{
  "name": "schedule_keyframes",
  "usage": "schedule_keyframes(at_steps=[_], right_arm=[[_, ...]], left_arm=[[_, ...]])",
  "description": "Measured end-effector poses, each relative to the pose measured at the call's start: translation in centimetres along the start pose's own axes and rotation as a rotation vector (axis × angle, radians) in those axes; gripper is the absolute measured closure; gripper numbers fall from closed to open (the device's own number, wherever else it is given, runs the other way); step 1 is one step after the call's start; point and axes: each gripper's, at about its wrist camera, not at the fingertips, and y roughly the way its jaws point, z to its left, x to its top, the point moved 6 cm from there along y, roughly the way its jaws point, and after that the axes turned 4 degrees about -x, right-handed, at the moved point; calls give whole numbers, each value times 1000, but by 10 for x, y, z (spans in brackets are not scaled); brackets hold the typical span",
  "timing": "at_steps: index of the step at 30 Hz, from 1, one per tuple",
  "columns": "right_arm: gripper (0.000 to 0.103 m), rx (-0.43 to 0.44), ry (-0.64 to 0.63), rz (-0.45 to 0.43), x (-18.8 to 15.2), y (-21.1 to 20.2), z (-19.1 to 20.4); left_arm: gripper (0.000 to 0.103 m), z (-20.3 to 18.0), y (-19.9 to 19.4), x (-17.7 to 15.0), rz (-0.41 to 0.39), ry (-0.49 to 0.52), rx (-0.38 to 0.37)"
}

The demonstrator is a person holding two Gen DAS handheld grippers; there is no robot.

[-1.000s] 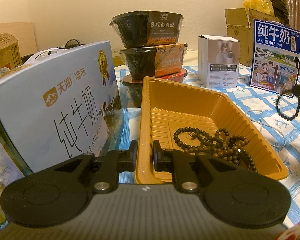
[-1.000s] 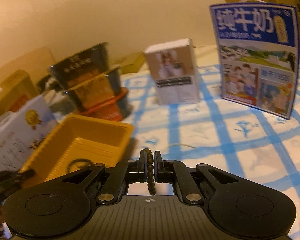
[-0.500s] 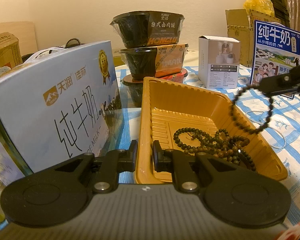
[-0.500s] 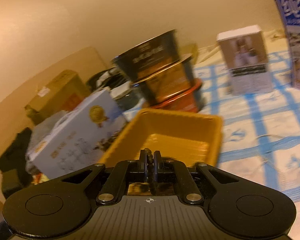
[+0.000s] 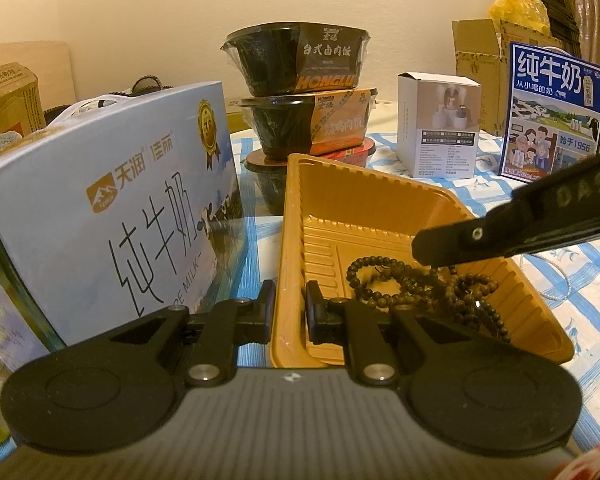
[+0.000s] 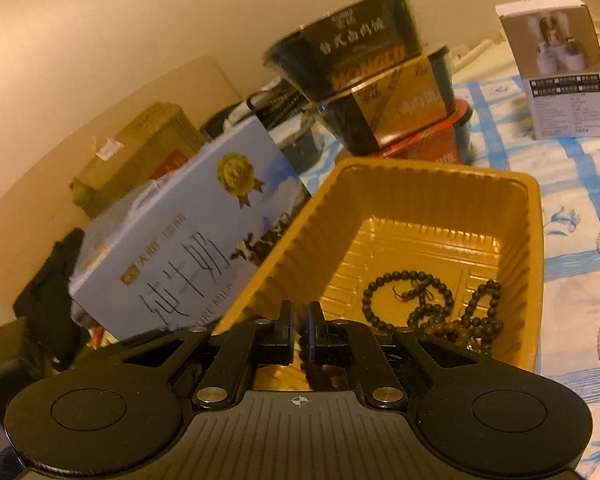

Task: Organize jewelry
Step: 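Carry the bracelet over the orange tray and open the right gripper, then move the right gripper to the white pearl necklace on the cloth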

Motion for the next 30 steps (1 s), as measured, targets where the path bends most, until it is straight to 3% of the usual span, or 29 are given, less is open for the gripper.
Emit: schedule_keyframes(at_steps=[2, 4, 6, 7, 21, 30], right_arm=[[94, -22, -27, -11, -1, -2, -2], [85, -31, -38, -16, -2, -8, -5], [68, -59, -50, -34, -3, -17, -10], [66, -74, -61, -43, -4, -22, -13], [64, -350, -5, -58, -22, -91, -106], [64, -499, -23, -17, -37, -110, -154]], left_arm=[[89, 0, 0, 0, 1, 0, 0], [89, 0, 0, 0, 2, 1, 0], [89, 0, 0, 0, 1, 0, -1], [89, -1, 0, 0, 2, 0, -2], [89, -1, 1, 1, 2, 1, 0], [89, 0, 3, 1, 4, 6, 3]])
